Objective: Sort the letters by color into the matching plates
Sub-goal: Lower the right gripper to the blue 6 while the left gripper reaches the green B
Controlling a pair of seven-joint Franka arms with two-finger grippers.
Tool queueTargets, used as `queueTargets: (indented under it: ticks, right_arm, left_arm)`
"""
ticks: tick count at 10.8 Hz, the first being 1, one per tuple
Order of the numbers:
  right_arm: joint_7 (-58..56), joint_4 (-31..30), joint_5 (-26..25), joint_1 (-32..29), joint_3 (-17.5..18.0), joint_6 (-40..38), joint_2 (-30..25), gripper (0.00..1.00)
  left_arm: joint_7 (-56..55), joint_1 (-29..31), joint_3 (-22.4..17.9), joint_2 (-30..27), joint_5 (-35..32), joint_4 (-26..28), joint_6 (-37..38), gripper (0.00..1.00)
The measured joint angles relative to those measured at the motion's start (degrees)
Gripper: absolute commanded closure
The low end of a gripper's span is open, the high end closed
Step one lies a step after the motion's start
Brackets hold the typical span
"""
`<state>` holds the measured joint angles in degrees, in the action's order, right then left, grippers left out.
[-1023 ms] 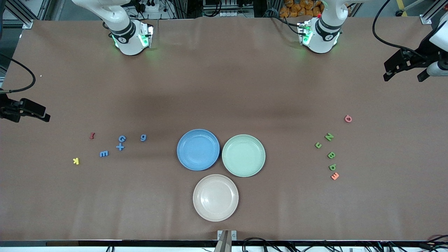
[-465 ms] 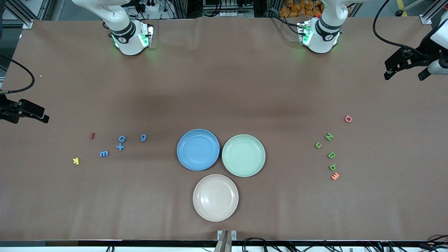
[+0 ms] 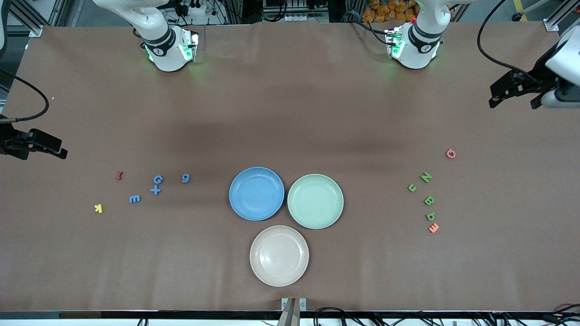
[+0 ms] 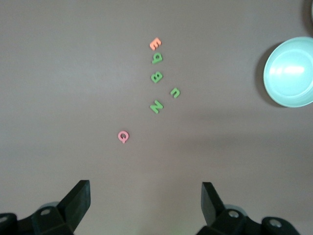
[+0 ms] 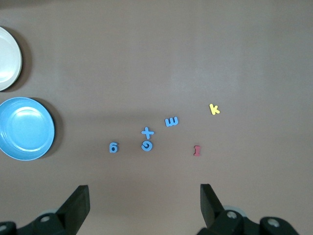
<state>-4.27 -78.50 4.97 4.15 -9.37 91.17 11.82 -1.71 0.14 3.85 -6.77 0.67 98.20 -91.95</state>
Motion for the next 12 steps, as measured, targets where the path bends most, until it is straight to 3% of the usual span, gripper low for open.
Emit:
queueTargets:
  ticks: [5, 9, 12]
  right_arm:
    - [-0.4, -1.8, 0.0, -0.1, 0.0, 0.9, 0.1, 0.0]
    - [2.1, -9.1, 0.3, 0.7, 0.6, 8.1, 0.2, 0.0]
    - [11.9, -16.7, 0.4, 3.2, 2.3, 15.8, 0.2, 0.0]
  left_arm:
    - [-4.9, 0.0, 0.0, 6.7, 0.2, 4.4, -6.1, 0.0]
    - [-14.2, 0.0, -0.1, 8.8, 0.2, 14.0, -19.1, 0.0]
    - [-21.3, 0.1, -0.1, 13.2, 0.2, 15.3, -23.6, 0.0]
